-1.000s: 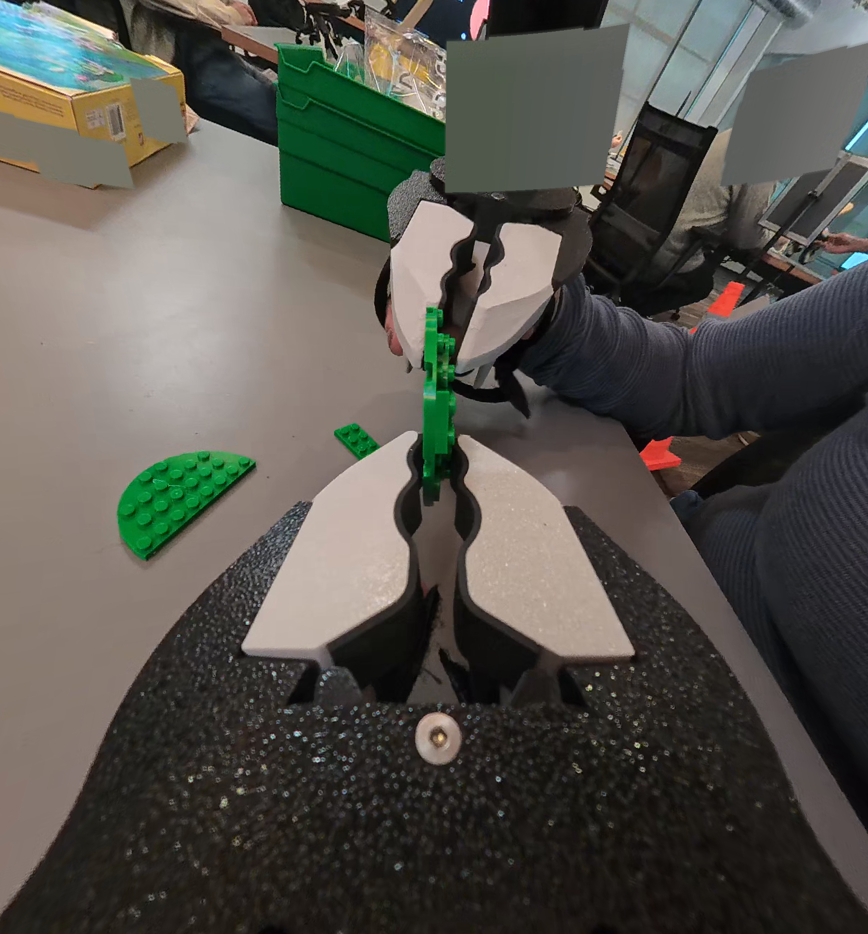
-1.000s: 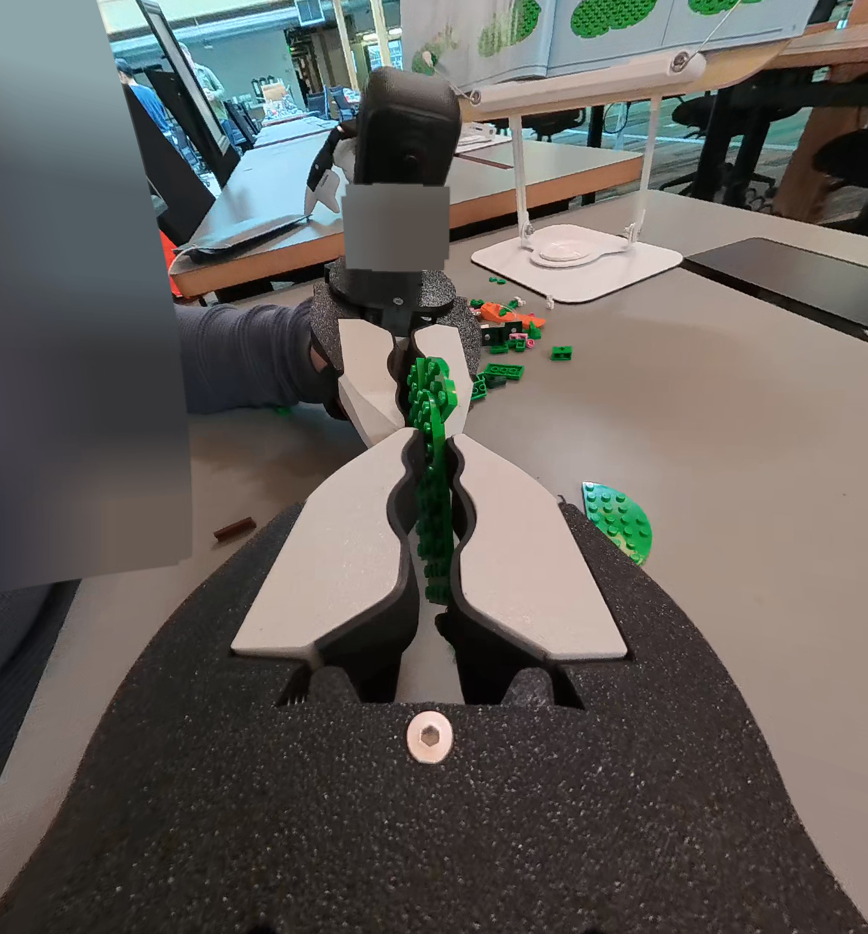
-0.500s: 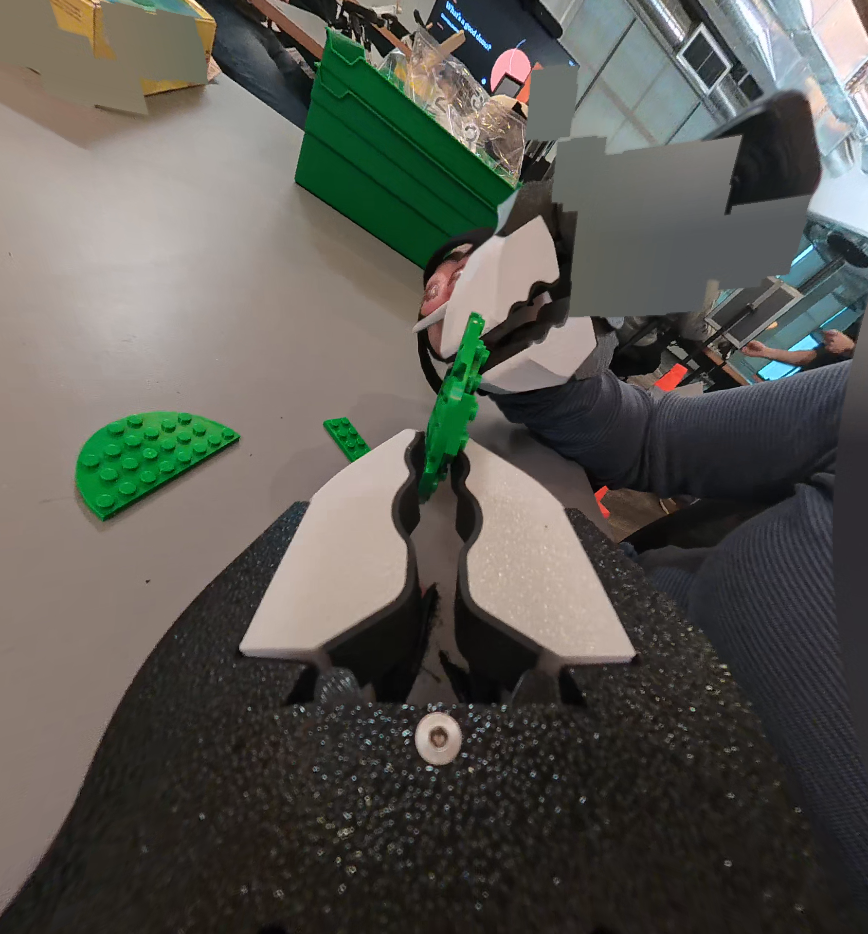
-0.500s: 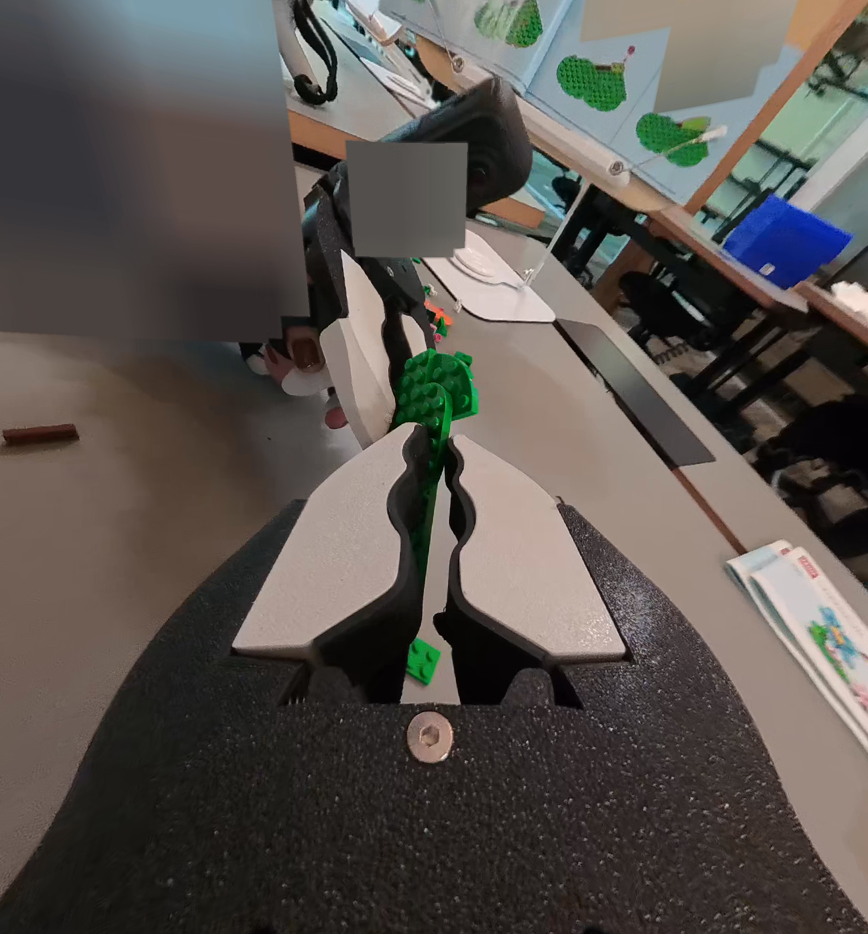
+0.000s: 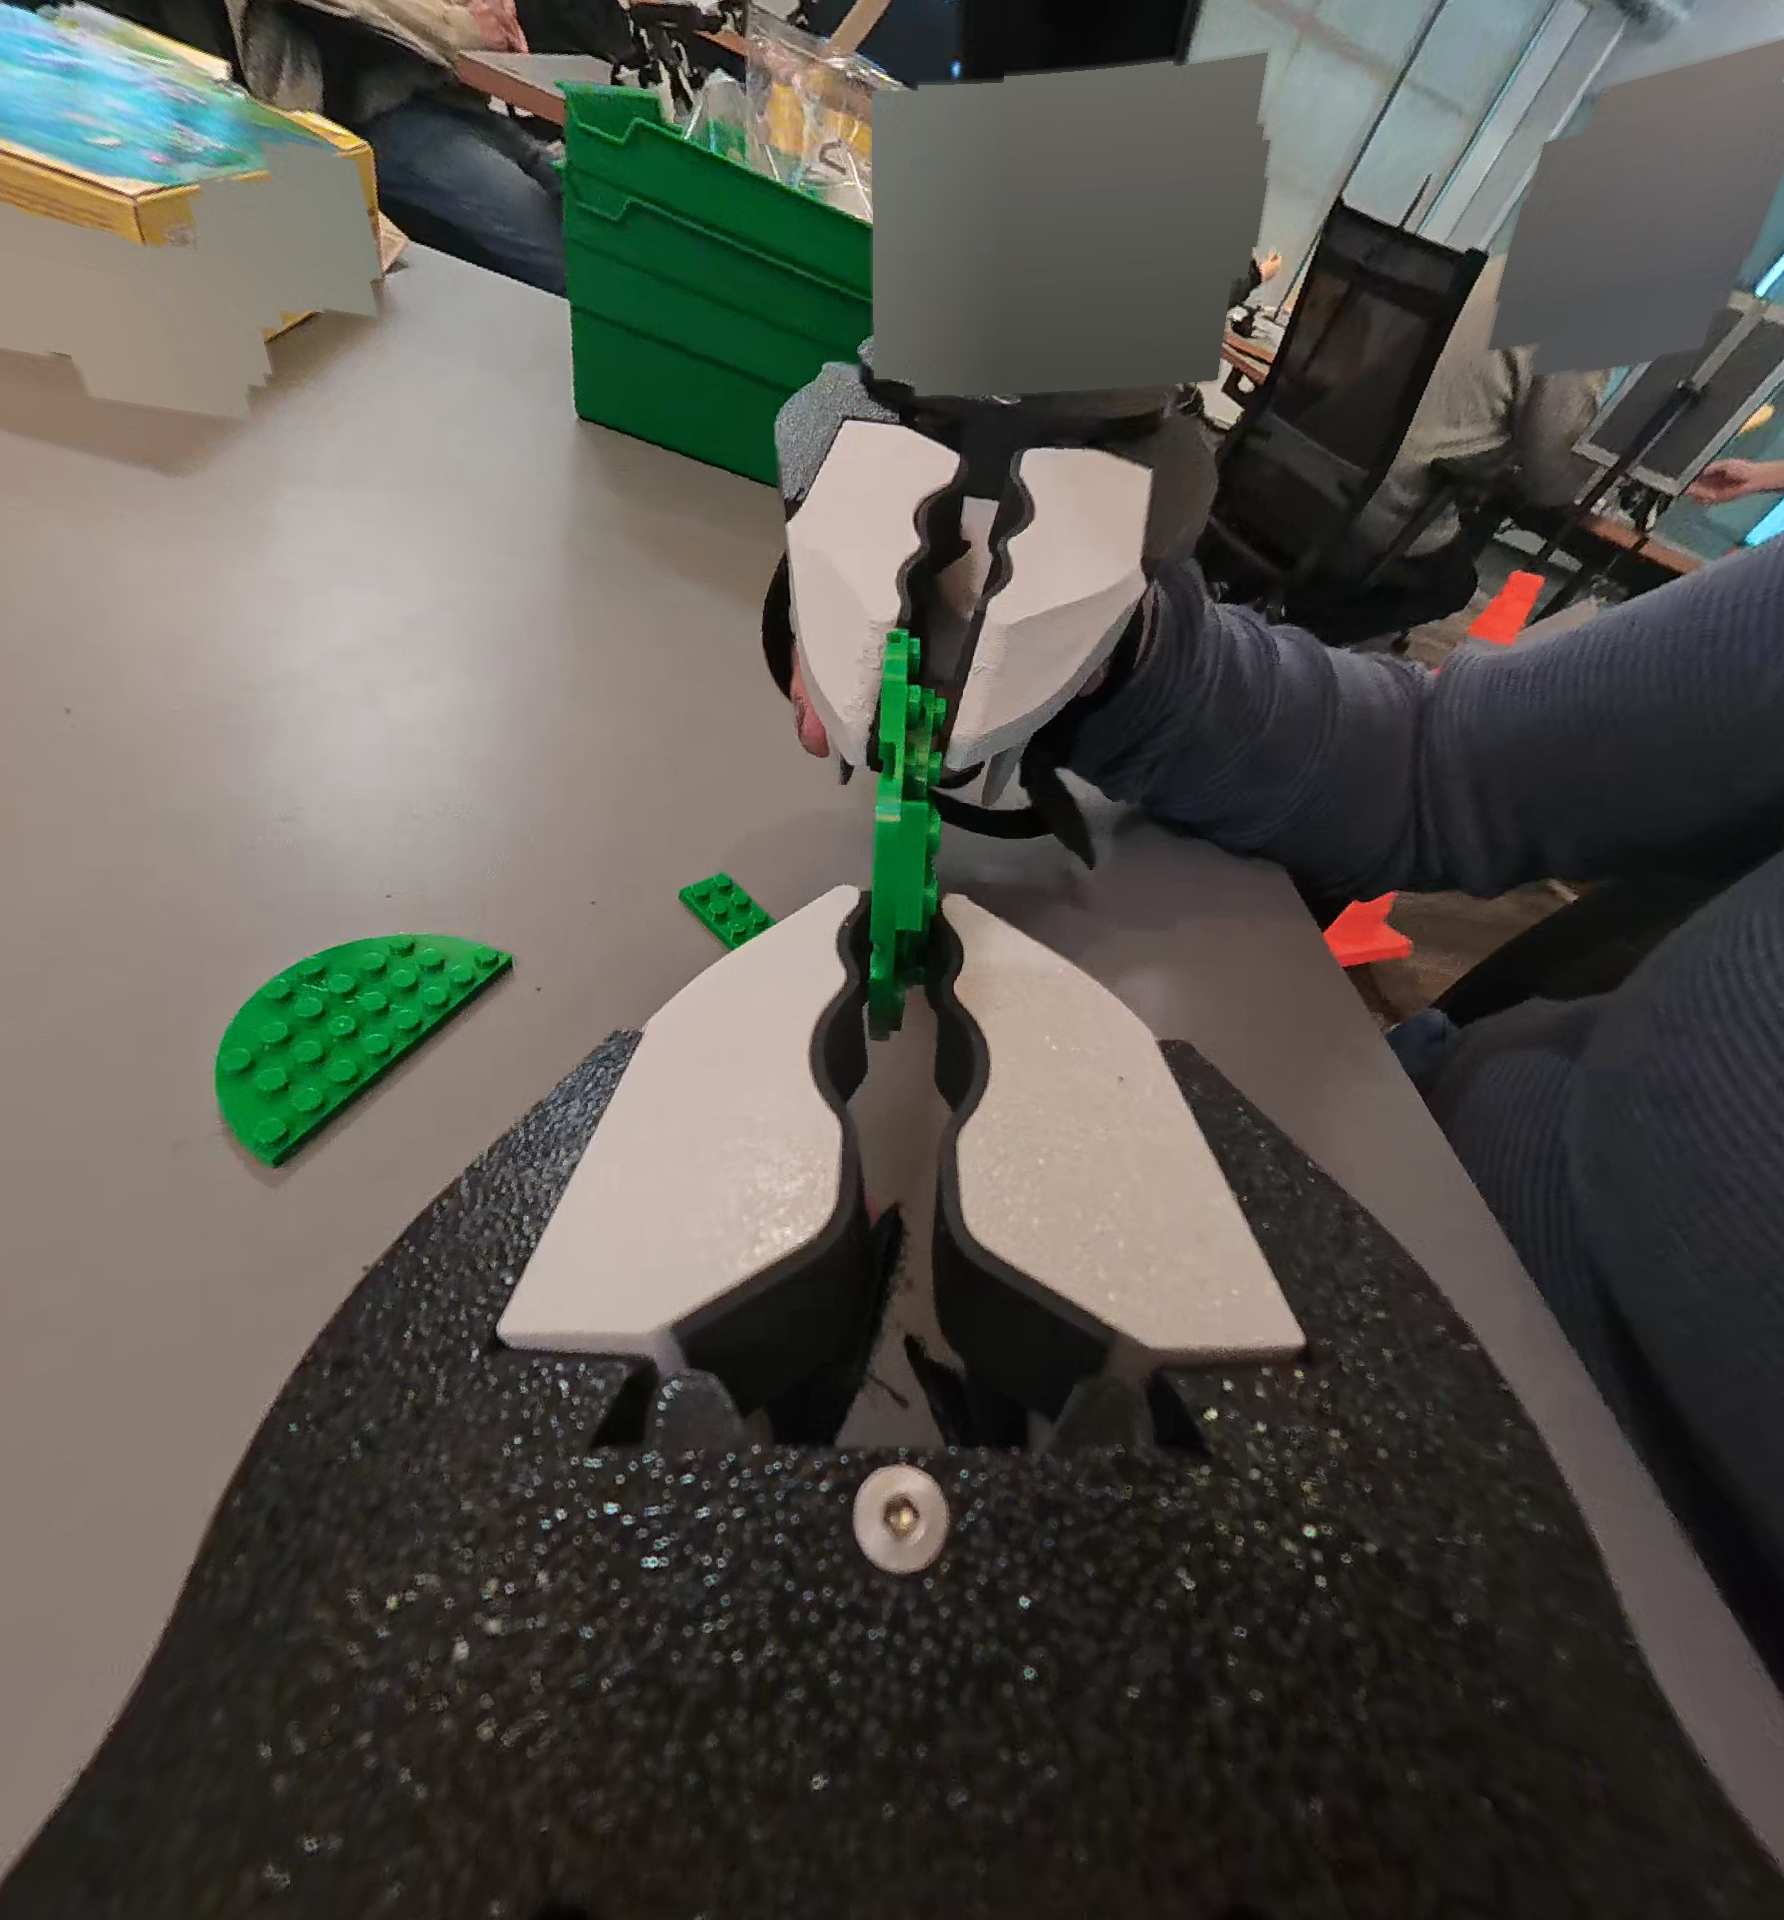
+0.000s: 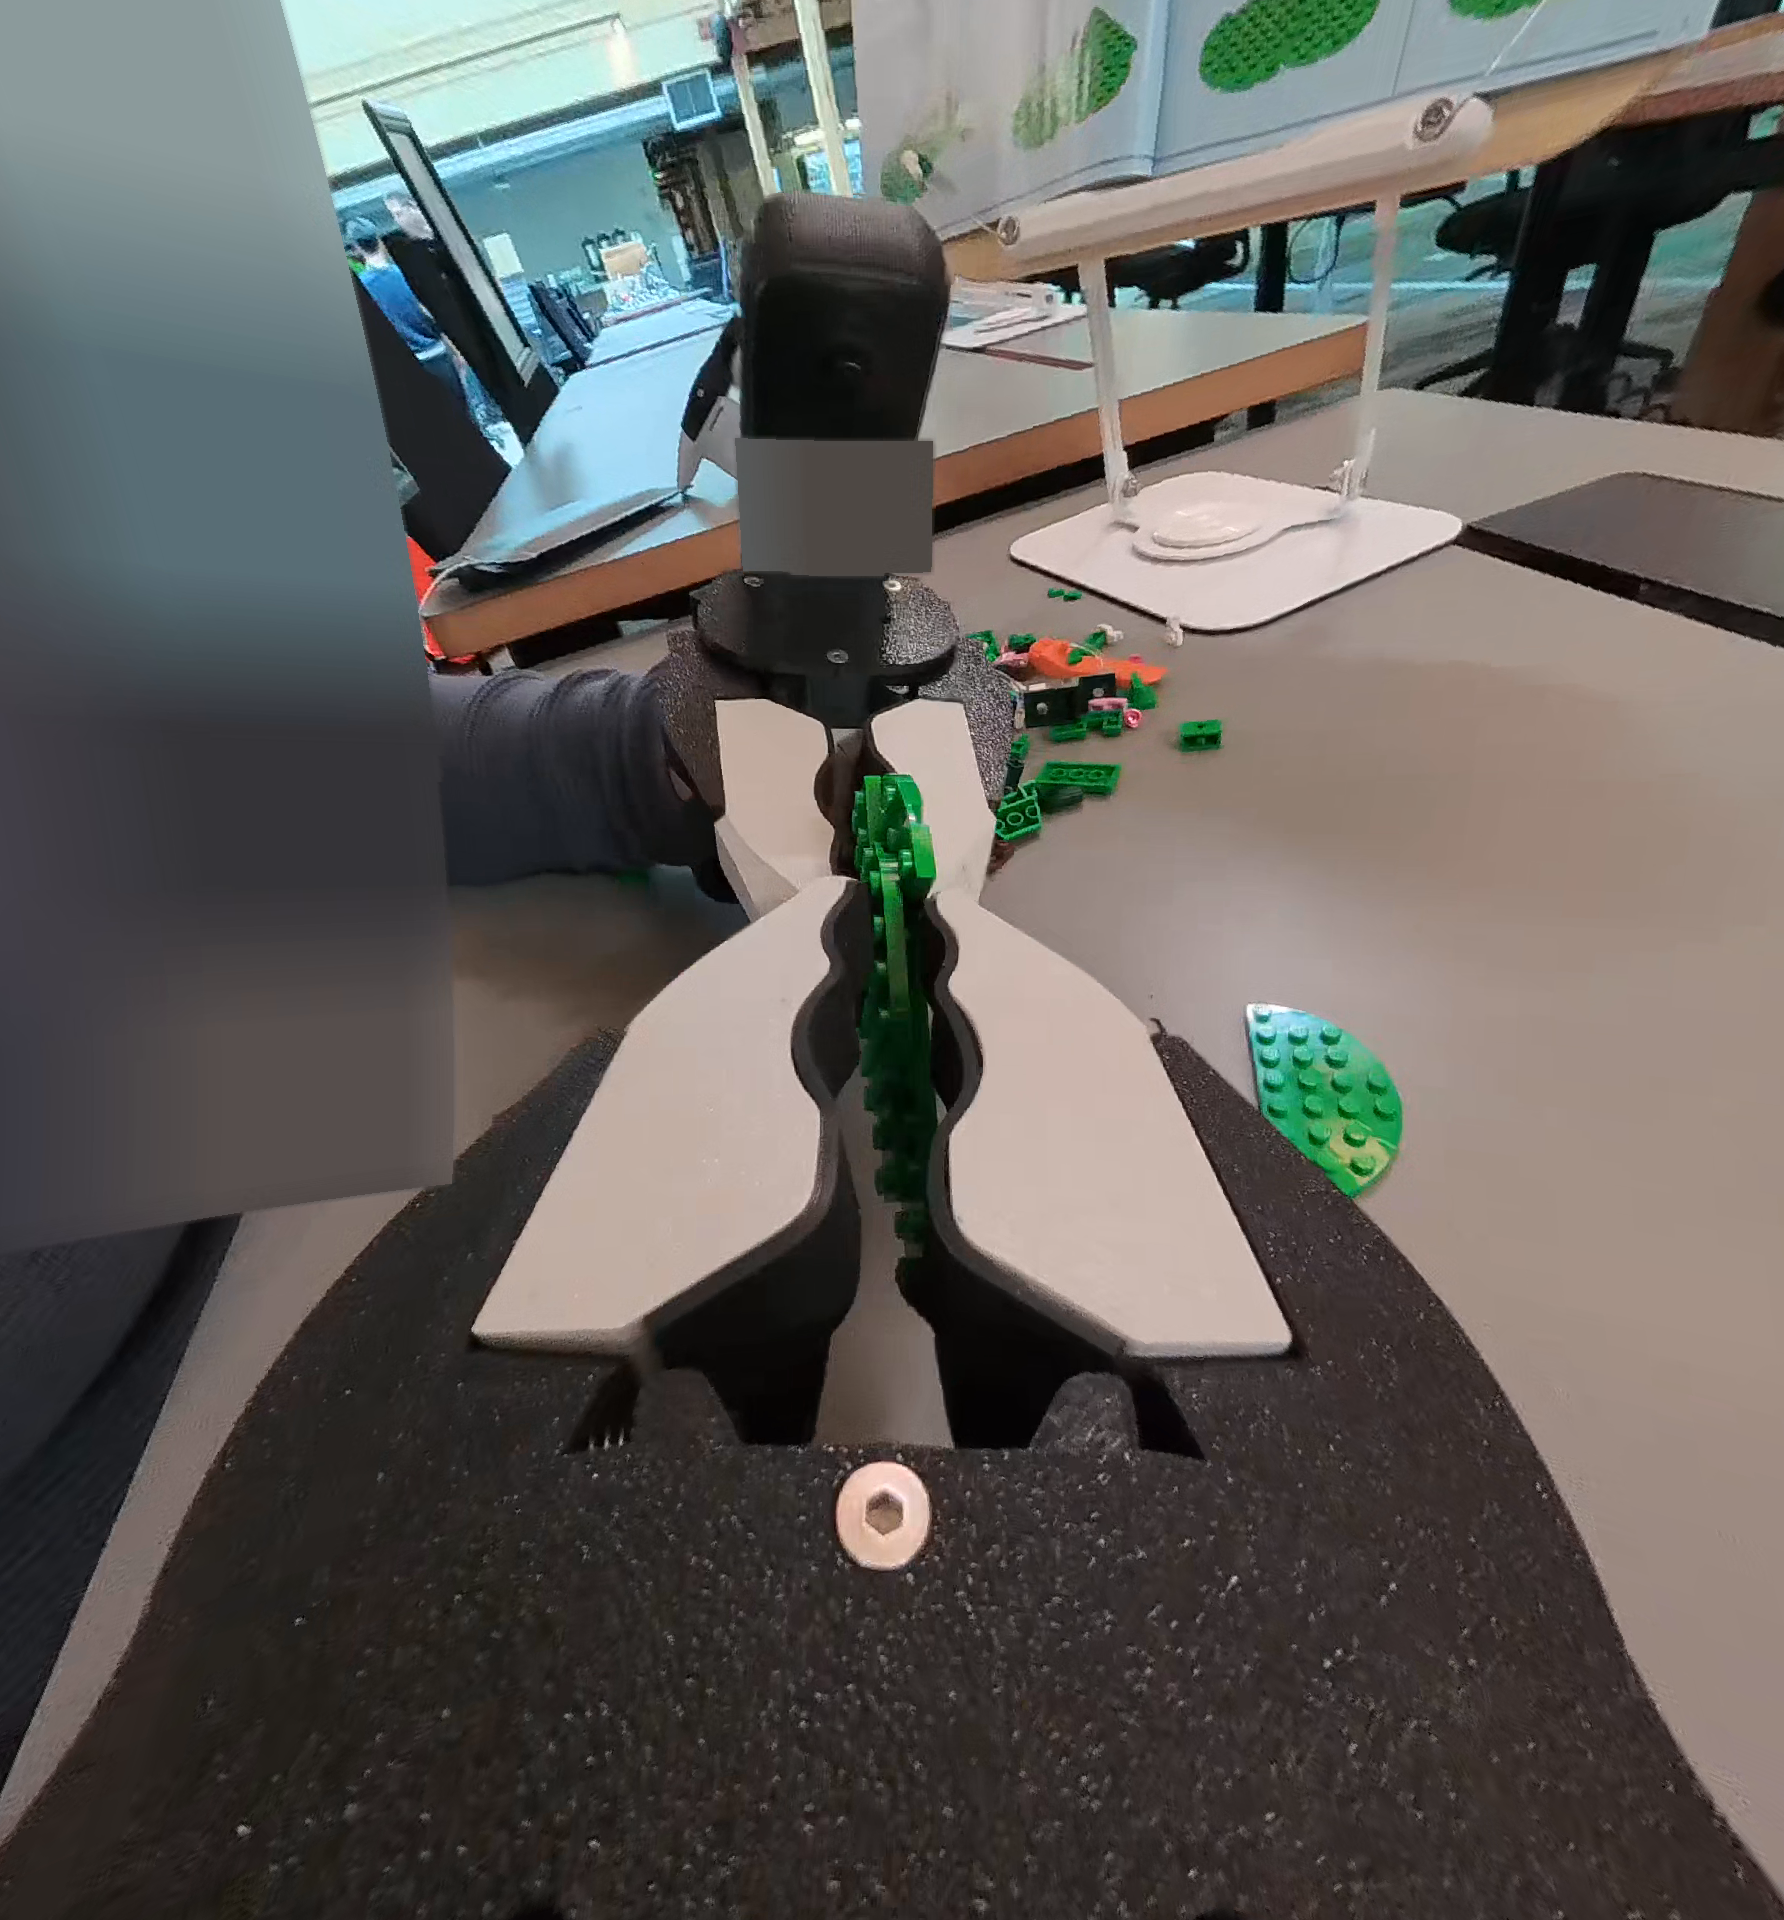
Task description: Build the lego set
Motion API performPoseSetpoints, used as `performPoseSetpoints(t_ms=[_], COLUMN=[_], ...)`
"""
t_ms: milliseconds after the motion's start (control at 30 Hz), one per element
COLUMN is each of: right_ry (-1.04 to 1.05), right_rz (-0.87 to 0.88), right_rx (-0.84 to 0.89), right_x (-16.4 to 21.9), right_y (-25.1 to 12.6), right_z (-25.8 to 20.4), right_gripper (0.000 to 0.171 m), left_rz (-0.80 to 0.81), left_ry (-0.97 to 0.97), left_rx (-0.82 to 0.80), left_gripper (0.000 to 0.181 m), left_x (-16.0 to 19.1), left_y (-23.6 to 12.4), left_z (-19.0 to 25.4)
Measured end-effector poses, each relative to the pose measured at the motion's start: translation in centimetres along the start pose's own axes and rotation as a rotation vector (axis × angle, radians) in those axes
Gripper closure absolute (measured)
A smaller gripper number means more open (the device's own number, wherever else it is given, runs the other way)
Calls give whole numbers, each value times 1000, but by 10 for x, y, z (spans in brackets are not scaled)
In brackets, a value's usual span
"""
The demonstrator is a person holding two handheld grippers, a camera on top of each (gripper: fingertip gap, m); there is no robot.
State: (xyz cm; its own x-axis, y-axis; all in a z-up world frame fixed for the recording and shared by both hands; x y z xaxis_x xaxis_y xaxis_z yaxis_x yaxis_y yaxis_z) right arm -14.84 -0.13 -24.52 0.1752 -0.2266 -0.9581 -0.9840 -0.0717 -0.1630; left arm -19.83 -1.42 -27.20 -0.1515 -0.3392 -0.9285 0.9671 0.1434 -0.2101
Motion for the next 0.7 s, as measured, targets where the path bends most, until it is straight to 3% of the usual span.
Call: performPoseSetpoints(t_ms=[267,533,700], right_ry=[-485,-669,-800], right_rz=[-112,-83,-74], right_rx=[301,369,380], right_x=[-1,-4,-10], right_y=[2,2,1], right_z=[2,-3,-14], right_gripper=[164,165,165], left_rz=[48,81,118], left_ry=[-206,-178,42], left_rx=[19,14,-71], left_gripper=[173,171,160], left_x=[-2,-6,-12], left_y=[-2,-2,-3], left_z=[-7,-6,-5])
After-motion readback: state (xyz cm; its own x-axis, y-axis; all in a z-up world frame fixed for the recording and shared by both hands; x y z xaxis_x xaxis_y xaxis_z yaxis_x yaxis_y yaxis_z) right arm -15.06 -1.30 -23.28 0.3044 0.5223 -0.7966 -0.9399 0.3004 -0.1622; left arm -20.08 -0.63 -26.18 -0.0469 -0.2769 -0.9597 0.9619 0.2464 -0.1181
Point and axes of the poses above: each gripper's, where its closed fingertips meet, y out along the fingers, x out of its underside, z = x × y across the jaws, the point moved 3 cm from there along -y, back along the fingers, and after that the axes turned 1 degree about y, right-handed, at the moved point
